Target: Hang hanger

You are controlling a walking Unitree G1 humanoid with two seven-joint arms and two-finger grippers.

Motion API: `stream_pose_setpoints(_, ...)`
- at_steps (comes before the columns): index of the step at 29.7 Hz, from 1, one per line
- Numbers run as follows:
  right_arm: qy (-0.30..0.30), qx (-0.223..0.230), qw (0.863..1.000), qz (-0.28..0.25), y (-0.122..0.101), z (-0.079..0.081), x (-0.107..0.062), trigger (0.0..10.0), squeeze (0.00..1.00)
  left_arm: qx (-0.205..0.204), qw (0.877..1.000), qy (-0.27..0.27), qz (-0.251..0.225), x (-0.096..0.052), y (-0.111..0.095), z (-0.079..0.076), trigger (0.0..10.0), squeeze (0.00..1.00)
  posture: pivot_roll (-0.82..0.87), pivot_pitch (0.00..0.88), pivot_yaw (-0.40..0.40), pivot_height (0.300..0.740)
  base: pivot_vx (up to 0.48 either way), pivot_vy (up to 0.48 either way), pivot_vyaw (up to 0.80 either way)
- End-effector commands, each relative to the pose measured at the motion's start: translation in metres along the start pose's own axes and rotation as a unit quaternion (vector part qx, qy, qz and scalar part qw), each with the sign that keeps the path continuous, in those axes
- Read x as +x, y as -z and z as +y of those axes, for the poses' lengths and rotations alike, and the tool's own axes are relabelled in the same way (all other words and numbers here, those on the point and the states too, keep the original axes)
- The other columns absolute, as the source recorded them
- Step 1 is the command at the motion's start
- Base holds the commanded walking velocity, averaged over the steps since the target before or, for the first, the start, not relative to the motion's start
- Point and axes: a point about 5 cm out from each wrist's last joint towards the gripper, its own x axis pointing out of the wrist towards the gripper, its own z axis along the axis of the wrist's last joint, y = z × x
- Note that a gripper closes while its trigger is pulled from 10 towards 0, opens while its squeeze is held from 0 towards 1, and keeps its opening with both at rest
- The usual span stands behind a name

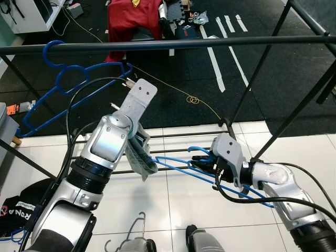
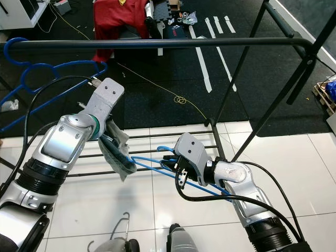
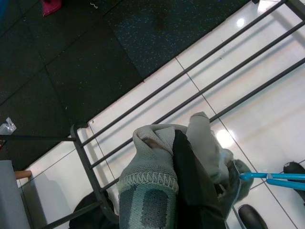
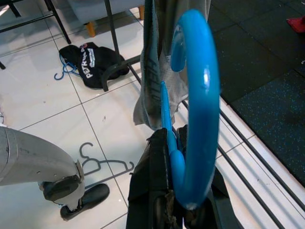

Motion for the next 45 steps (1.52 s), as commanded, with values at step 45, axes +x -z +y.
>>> stream_pose_setpoints(45,-0.006,0.016,1.000,-0.002,0.0055,0.0045,0.0068,10.0,0.00,0.005,1.000,-0.003,0.000,-0.0008,-0.0040,-0.0043,10.0,0.00,-0.06,0.111,0.110,0.740,0.000,0.000,0.00)
